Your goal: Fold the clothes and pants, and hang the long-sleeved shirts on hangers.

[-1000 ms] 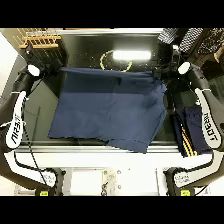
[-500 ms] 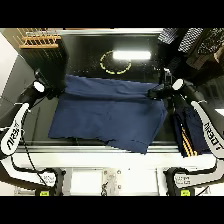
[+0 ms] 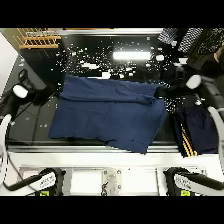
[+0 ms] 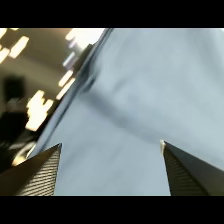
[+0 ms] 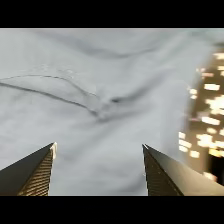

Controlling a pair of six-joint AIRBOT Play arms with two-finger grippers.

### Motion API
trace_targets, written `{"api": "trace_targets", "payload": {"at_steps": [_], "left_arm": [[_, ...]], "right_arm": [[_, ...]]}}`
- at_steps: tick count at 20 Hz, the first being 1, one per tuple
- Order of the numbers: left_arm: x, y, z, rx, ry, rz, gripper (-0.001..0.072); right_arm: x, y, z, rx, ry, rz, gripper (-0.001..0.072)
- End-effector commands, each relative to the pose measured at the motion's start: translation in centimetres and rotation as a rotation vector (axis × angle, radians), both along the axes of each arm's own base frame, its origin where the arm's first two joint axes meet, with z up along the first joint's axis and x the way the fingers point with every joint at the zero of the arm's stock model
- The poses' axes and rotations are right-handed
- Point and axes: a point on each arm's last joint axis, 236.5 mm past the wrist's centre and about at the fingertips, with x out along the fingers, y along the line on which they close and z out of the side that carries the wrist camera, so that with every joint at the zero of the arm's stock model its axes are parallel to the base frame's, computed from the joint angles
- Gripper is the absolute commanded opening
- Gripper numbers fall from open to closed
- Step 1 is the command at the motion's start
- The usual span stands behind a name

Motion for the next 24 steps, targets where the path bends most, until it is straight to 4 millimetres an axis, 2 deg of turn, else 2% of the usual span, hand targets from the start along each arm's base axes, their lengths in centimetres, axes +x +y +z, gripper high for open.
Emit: {"api": "trace_targets", "payload": {"at_steps": [1, 3, 5, 8, 10, 12, 15, 21, 23, 24], "left_arm": [[-9.5, 1.2, -2.5, -0.001, 0.173, 0.040, 0.0671], [-14.4, 1.1, -5.0, -0.055, 0.267, 0.115, 0.0672], [-17.6, 1.1, -6.5, -0.097, 0.304, 0.207, 0.0671], [-20.1, 1.4, -7.7, -0.120, 0.297, 0.313, 0.0671], [-20.9, 1.4, -8.6, -0.125, 0.295, 0.347, 0.0671], [-20.8, 0.6, -9.3, -0.170, 0.285, 0.370, 0.0671], [-18.6, -0.7, -10.0, -0.236, 0.255, 0.380, 0.0670], [-16.1, -3.4, -12.1, -0.241, 0.356, 0.288, 0.0668], [-15.4, -3.8, -12.1, -0.240, 0.371, 0.261, 0.0311], [-14.8, -3.9, -11.7, -0.235, 0.360, 0.248, 0.0158]], "right_arm": [[-2.4, -2.6, 6.5, -0.071, -0.124, -0.060, 0.0587], [-3.5, -2.4, 8.7, -0.069, -0.183, -0.059, 0.0587], [-4.1, -2.2, 9.9, -0.065, -0.216, -0.060, 0.0587], [-4.4, -2.2, 10.5, -0.065, -0.232, -0.060, 0.0587], [-4.3, -1.9, 10.5, -0.050, -0.231, -0.060, 0.0587], [-4.3, -1.7, 10.6, -0.040, -0.234, -0.060, 0.0587], [-4.3, -1.7, 10.6, -0.040, -0.235, -0.060, 0.0587], [-4.7, -1.7, 10.3, -0.041, -0.213, -0.055, 0.0587], [-5.3, -1.8, 9.9, -0.048, -0.184, -0.050, 0.0587], [-5.6, -2.0, 9.6, -0.057, -0.164, -0.050, 0.0587]]}}
